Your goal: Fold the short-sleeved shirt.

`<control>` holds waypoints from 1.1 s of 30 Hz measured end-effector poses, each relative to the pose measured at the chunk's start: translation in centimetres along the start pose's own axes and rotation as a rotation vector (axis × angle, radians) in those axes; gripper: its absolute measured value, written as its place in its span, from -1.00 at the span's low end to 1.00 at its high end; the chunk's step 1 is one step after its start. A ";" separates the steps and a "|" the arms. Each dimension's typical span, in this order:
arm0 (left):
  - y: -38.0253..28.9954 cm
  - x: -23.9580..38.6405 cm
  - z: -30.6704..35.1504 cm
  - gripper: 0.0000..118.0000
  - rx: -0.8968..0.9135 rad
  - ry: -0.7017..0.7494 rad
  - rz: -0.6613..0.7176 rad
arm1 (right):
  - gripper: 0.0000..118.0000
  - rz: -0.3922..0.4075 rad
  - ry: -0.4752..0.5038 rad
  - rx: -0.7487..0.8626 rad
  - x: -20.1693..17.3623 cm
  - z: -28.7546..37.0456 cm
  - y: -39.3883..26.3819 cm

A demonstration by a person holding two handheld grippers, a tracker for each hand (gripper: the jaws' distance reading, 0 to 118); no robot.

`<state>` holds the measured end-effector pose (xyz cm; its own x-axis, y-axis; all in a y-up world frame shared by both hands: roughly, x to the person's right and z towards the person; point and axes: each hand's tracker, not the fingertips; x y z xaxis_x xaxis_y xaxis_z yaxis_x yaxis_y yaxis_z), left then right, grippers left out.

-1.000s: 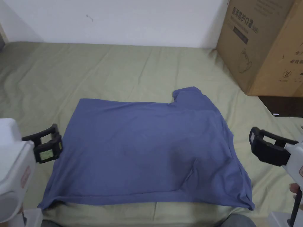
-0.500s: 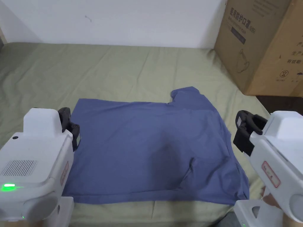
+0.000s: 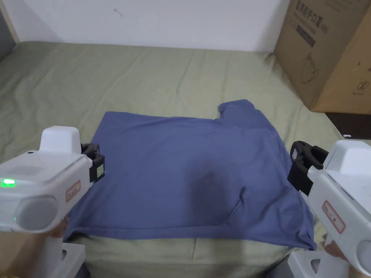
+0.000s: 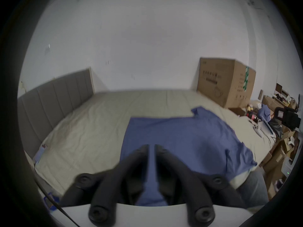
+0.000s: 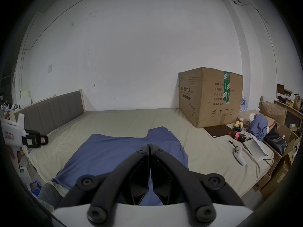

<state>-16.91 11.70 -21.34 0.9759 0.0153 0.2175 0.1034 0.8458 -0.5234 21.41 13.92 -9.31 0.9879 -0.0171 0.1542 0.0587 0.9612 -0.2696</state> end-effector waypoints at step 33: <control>-7.9 -5.4 -5.9 -0.96 -0.507 0.045 0.226 | -1.00 -0.049 -0.018 -0.189 3.7 0.3 -2.0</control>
<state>-21.83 1.80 -23.20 0.9907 0.1341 0.0241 -0.0410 0.4618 -0.8860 24.88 11.96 -7.94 0.9805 -0.0562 0.1885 0.1346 0.8904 -0.4348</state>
